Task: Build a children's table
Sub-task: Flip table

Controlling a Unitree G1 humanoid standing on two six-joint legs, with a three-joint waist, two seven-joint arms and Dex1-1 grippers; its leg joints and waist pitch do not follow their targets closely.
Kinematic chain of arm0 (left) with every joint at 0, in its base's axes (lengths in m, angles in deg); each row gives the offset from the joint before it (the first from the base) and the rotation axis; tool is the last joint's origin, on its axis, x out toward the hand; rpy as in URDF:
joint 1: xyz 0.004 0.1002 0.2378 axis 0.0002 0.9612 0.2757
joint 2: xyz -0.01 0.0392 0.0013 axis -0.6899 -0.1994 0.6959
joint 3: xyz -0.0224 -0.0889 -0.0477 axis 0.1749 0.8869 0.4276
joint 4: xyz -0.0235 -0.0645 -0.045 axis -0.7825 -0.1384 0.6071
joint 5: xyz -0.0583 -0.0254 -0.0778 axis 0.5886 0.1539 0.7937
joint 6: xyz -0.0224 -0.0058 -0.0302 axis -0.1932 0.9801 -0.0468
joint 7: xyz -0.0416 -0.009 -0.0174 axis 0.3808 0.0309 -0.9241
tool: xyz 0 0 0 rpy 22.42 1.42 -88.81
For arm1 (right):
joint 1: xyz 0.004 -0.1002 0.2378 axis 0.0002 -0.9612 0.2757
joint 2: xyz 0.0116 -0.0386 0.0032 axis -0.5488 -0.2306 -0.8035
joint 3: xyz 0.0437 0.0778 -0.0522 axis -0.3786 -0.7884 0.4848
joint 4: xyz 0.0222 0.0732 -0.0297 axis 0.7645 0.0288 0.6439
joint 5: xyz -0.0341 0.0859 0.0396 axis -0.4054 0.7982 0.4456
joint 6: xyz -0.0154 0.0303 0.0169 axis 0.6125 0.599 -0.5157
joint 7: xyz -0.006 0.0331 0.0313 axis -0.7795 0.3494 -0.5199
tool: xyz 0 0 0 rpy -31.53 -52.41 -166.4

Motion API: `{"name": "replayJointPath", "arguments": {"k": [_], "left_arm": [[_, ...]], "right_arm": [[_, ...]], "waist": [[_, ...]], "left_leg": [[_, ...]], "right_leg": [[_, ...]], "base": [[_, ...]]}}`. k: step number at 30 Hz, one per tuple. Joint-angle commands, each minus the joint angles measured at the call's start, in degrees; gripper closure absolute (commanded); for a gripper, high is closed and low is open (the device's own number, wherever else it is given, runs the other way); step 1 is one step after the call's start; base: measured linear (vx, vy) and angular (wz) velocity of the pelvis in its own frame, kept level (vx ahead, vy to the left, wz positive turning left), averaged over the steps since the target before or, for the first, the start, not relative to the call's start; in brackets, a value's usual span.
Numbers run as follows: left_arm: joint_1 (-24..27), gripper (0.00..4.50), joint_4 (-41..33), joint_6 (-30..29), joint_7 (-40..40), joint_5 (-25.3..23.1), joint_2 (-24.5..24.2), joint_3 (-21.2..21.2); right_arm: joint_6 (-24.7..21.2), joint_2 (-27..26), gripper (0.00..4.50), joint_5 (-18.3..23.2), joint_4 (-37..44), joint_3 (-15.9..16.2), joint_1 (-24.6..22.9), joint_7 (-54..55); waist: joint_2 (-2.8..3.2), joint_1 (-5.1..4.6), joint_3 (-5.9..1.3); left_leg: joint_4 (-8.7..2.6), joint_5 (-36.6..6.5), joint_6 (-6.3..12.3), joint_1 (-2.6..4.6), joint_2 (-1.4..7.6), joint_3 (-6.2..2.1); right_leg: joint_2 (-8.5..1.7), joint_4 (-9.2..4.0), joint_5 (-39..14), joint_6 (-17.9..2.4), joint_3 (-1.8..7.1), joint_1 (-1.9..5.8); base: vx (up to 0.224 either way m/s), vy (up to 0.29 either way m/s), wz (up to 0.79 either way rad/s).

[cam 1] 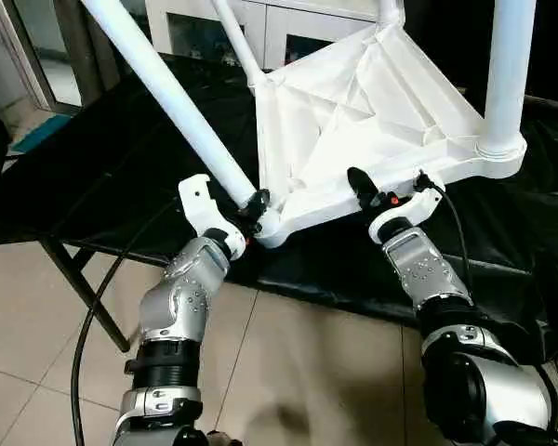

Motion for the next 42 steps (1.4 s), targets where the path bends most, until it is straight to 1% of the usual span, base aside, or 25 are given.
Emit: {"name": "replayJointPath", "arguments": {"k": [1, 8, 9, 10, 11, 13, 14, 17, 19, 21, 22, 24, 25, 26, 27, 28, 31, 32, 33, 34, 35, 36, 37, 39, 42], "left_arm": [[0.12, 2.29, -1.64, -1.08, 2.34, 4.70, 2.30, -0.08], [-0.20, 2.29, -1.08, -1.10, 2.34, 4.57, 2.46, -0.22], [-0.36, 1.94, -0.58, -0.87, 0.38, 3.06, 2.09, -0.23], [-0.38, 1.94, -0.50, -0.84, 0.07, 2.82, 2.03, -0.23], [-0.37, 1.59, -0.51, -0.91, 0.09, 2.96, 2.05, -0.14], [-0.06, 1.56, -1.70, -1.79, 1.09, 5.43, 1.72, 1.60], [-0.06, 1.47, -1.70, -1.79, 1.09, 5.43, 1.72, 1.60], [0.24, 1.23, -2.77, -2.24, 1.55, 6.46, 0.95, 2.54], [0.66, 1.09, -3.24, -2.69, 1.58, 7.05, 0.28, 3.39], [1.04, 1.02, -3.52, -2.94, 1.64, 7.18, -0.25, 3.74], [1.28, 0.73, -3.75, -3.06, 1.68, 7.22, -0.55, 3.86], [1.68, 0.70, -4.10, -2.46, 1.40, 6.87, -1.13, 3.99], [1.93, 0.52, -4.14, -1.74, 1.07, 6.40, -1.61, 4.10], [1.99, 0.52, -4.13, -1.57, 1.02, 6.29, -1.71, 4.13], [2.11, 0.27, -4.12, -1.19, 0.89, 6.05, -1.94, 4.19], [2.51, 0.27, -4.21, -0.71, 0.54, 5.88, -2.35, 4.37], [3.59, 0.22, -4.80, -0.97, 1.03, 5.71, -3.33, 4.23], [4.25, 0.22, -5.26, -0.90, 1.44, 4.85, -4.20, 3.51], [4.38, 0.22, -5.36, -0.88, 1.54, 4.64, -4.39, 3.33], [5.40, 0.22, -6.11, 0.09, 3.05, 2.02, -6.37, 0.93], [5.52, 0.22, -6.21, 0.25, 3.26, 1.68, -6.64, 0.57], [6.54, 0.22, -7.29, 1.58, 5.23, -1.60, -9.18, -2.82], [6.54, 0.22, -7.29, 1.58, 5.23, -1.60, -9.18, -2.82], [6.98, 0.22, -9.47, 3.01, 8.22, -5.37, -12.82, -7.56], [6.34, 0.22, -11.40, 4.34, 10.22, -7.80, -15.65, -10.54]], "right_arm": [[0.53, 0.91, 1.69, -0.24, -1.08, -0.71, 0.90, 0.37], [1.74, 1.76, 2.27, -0.37, -2.85, -1.54, 1.61, 0.36], [1.94, 1.88, 2.39, -0.37, -2.95, -1.69, 1.79, 0.47], [1.97, 1.90, 2.39, -0.37, -2.97, -1.71, 1.82, 0.49], [2.03, 1.92, 2.40, -0.36, -2.96, -1.75, 1.84, 0.53], [3.50, 2.99, 2.43, -0.49, -2.31, -2.37, 2.28, 1.52], [3.50, 2.99, 2.43, -0.49, -2.31, -2.37, 2.28, 1.52], [4.56, 4.33, 2.44, -0.66, -1.87, -2.98, 2.59, 2.35], [5.44, 5.88, 2.44, -0.84, -1.86, -3.55, 2.85, 3.05], [6.04, 7.02, 2.44, -1.11, -1.79, -3.79, 2.92, 3.38], [6.36, 7.70, 2.44, -1.34, -1.60, -3.86, 2.87, 3.62], [6.92, 9.14, 2.44, -2.04, -1.02, -3.97, 2.65, 4.08], [7.24, 10.13, 2.44, -2.49, -0.42, -4.10, 2.37, 4.43], [7.31, 10.32, 2.44, -2.57, -0.28, -4.15, 2.30, 4.52], [7.48, 10.77, 2.44, -2.74, 0.04, -4.27, 2.16, 4.72], [7.66, 11.54, 2.44, -3.32, 0.73, -4.23, 1.75, 5.08], [7.15, 12.76, 2.44, -5.40, 2.54, -2.83, 0.61, 5.32], [6.41, 13.55, 2.44, -7.14, 3.54, -1.32, -0.17, 5.40], [6.24, 13.70, 2.44, -7.51, 3.73, -0.98, -0.32, 5.42], [4.72, 14.52, 2.44, -9.08, 4.98, 0.59, -1.19, 5.47], [4.54, 14.60, 2.44, -9.17, 5.10, 0.72, -1.27, 5.48], [3.22, 15.58, 2.44, -10.24, 5.99, 2.01, -1.75, 5.35], [3.22, 15.58, 2.44, -10.24, 5.99, 2.01, -1.75, 5.35], [1.23, 18.13, 2.44, -12.01, 6.29, 4.23, -1.55, 4.67], [0.27, 21.14, 2.44, -14.25, 6.62, 6.01, -0.98, 4.63]], "waist": [[0.11, -0.09, -4.72], [0.15, -0.15, -4.73], [0.13, -0.14, -4.78], [0.15, -0.14, -4.79], [0.11, -0.16, -4.77], [-0.01, -0.07, -4.76], [0.06, 0.00, -4.76], [0.13, 0.06, -4.74], [0.30, 0.22, -4.75], [0.26, 0.67, -4.70], [0.44, 0.72, -4.67], [0.51, 0.87, -4.66], [0.51, 0.95, -4.65], [0.46, 0.96, -4.67], [0.38, 0.96, -4.65], [0.51, 1.05, -4.70], [0.36, 1.06, -4.74], [0.32, 1.02, -4.76], [0.35, 1.11, -4.76], [-0.09, 1.02, -4.71], [-0.04, 1.05, -4.77], [0.11, 0.93, -4.72], [0.13, 0.52, -4.65], [0.24, 0.40, -4.48], [0.33, 0.23, -4.32]], "left_leg": [[-4.67, 0.50, 1.68, 2.77, 9.33, -4.19], [-4.66, -0.31, 1.15, 2.69, 9.31, -4.18], [-4.61, 0.21, 1.50, 2.71, 9.34, -4.21], [-4.59, 0.40, 1.62, 2.68, 9.33, -4.21], [-4.58, 0.56, 1.86, 2.68, 9.32, -4.19], [-4.56, 0.25, 1.64, 2.73, 9.35, -4.09], [-4.63, 0.02, 1.25, 2.77, 9.28, -4.00], [-4.72, -0.48, 1.27, 2.74, 9.29, -4.07], [-4.66, -0.26, 0.96, 3.06, 9.26, -3.94], [-4.61, -0.12, 0.84, 3.27, 9.14, -3.73], [-4.66, -0.51, 0.64, 3.15, 9.13, -3.69], [-4.78, -1.03, 0.02, 3.12, 9.23, -3.78], [-4.86, -1.15, -0.41, 3.30, 9.23, -3.78], [-4.82, -1.23, -0.68, 3.44, 9.15, -3.69], [-4.81, -1.31, -0.70, 3.31, 9.07, -3.67], [-4.76, -1.03, -0.64, 3.10, 9.08, -3.82], [-4.74, -0.62, -0.66, 3.10, 9.10, -3.85], [-4.75, -0.40, -0.57, 3.00, 9.09, -3.89], [-4.76, -0.24, -0.52, 2.96, 9.10, -3.99], [-4.71, -0.11, 0.05, 2.97, 9.08, -3.96], [-4.63, 0.08, 0.36, 2.84, 9.07, -4.01], [-4.66, -0.34, 0.64, 2.80, 8.98, -4.02], [-4.77, -1.23, 0.71, 2.56, 9.05, -4.15], [-4.89, -3.80, -0.43, 2.84, 9.04, -4.11], [-5.19, -5.50, -2.09, 2.92, 9.10, -4.12]], "right_leg": [[-6.25, -1.89, 8.20, -18.68, 3.10, 1.95], [-6.37, -1.96, 7.87, -18.89, 3.15, 2.04], [-6.36, -1.86, 8.51, -18.92, 3.13, 2.03], [-6.33, -1.82, 8.70, -18.95, 3.12, 2.03], [-6.31, -1.85, 8.68, -18.95, 3.12, 2.00], [-6.47, -1.87, 8.33, -19.32, 3.15, 2.03], [-6.31, -1.85, 8.26, -19.66, 3.10, 1.97], [-6.22, -1.80, 8.16, -19.28, 3.07, 1.97], [-6.08, -1.88, 8.22, -19.04, 3.02, 1.79], [-5.96, -1.93, 8.19, -18.89, 3.04, 1.60], [-5.98, -1.97, 7.72, -18.66, 3.05, 1.64], [-5.97, -1.98, 6.97, -18.15, 2.99, 1.72], [-5.77, -2.01, 6.80, -17.78, 2.91, 1.62], [-5.63, -2.04, 6.85, -17.45, 2.91, 1.51], [-5.72, -2.09, 6.87, -17.33, 2.94, 1.62], [-5.96, -2.06, 7.07, -17.05, 3.00, 1.84], [-5.89, -2.08, 7.25, -16.62, 2.99, 1.81], [-5.89, -1.99, 7.23, -16.65, 2.97, 1.85], [-5.85, -2.06, 7.12, -16.36, 2.92, 1.89], [-5.93, -2.23, 7.05, -16.10, 3.00, 1.88], [-6.08, -2.12, 6.89, -15.91, 3.07, 1.99], [-6.06, -2.27, 5.90, -15.90, 3.06, 1.93], [-6.00, -2.39, 4.46, -15.44, 3.11, 2.05], [-5.95, -2.82, 1.24, -15.40, 3.10, 1.82], [-5.69, -2.89, -0.06, -15.26, 3.09, 1.66]], "base": [[0.000, 0.000, 0.00], [0.000, 0.000, 0.00], [0.000, 0.000, 0.00], [0.000, 0.000, 0.00], [0.000, 0.000, 0.00], [0.000, 0.000, 0.00], [0.000, 0.000, 0.00], [0.000, 0.000, 0.00], [0.000, 0.000, 0.00], [0.000, 0.000, 0.00], [0.000, 0.000, 0.00], [0.000, 0.000, 0.00], [0.000, 0.000, 0.00], [0.000, 0.000, 0.00], [0.000, 0.000, 0.00], [0.000, 0.000, 0.00], [0.000, 0.000, 0.00], [0.000, 0.000, 0.00], [0.000, 0.000, 0.00], [0.000, 0.000, 0.00], [0.000, 0.000, 0.00], [0.000, 0.000, 0.00], [0.000, 0.000, 0.00], [0.000, 0.000, 0.00], [0.000, 0.000, 0.00]]}}
